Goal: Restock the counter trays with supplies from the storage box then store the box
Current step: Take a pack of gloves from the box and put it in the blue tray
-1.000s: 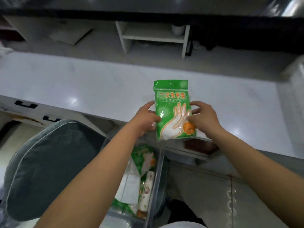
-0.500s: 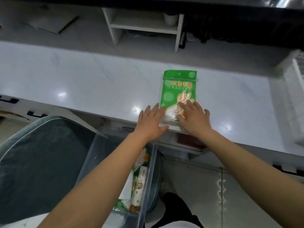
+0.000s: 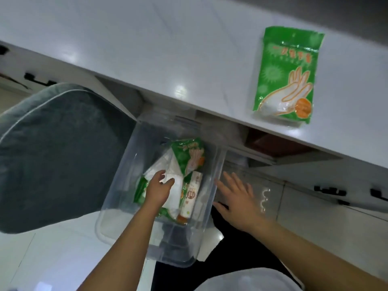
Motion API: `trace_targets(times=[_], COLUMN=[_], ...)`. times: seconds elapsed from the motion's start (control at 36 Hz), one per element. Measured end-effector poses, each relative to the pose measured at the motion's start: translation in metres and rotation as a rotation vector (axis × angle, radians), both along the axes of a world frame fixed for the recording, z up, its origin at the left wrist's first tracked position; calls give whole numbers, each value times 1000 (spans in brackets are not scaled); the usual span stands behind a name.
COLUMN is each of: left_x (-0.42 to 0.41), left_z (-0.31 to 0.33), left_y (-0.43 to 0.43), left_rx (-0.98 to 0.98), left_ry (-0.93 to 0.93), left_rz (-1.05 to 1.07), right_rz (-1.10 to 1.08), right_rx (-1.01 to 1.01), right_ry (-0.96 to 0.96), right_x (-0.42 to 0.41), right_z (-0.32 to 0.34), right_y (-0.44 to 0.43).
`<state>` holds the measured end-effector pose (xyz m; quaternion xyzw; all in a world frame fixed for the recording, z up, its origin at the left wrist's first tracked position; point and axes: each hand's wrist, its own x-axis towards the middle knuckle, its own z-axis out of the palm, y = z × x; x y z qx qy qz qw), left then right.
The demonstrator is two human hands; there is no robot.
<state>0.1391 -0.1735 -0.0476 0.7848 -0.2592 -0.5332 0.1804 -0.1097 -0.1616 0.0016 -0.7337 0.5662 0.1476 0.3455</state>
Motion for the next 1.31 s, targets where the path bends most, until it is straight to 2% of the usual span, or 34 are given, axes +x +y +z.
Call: trace_targets(times=[0.17,0.28,0.56,0.69,0.81,0.89,1.0,1.14,1.25,1.31], left_x=[0,-5,-18,-15,-9,-9,-13,-22,-31,-36], left_z=[-63,-99,-151,-145,-112,-50,44,135,180,195], left_y=[-45,-76,-99,-88,-60,-36,-3,34,54,61], left_rx=[60,72,79,14,-88,-152,-137,-128,-196,-215], left_ry=[142,190,232,153,124,126,228,351,353,340], left_rz=[89,181,359,354,299,319,363,310,318,307], right_rz=[54,41,-44,-95,-162,-213,-360,-436,-645,-661], right_rx=[70,47,-34,-24,50,123,178,174,415,475], right_ry=[95,56,35,-44,-131,-201,-416,-692,-919,-1011], right_x=[5,-3,-2,2,6,9,11,12,13,8], right_z=[-48,-69,-75,-71,-54,-34,9,57,96,114], right_y=[0,4,9,9,-6,-25,-58,-90,-105,-108])
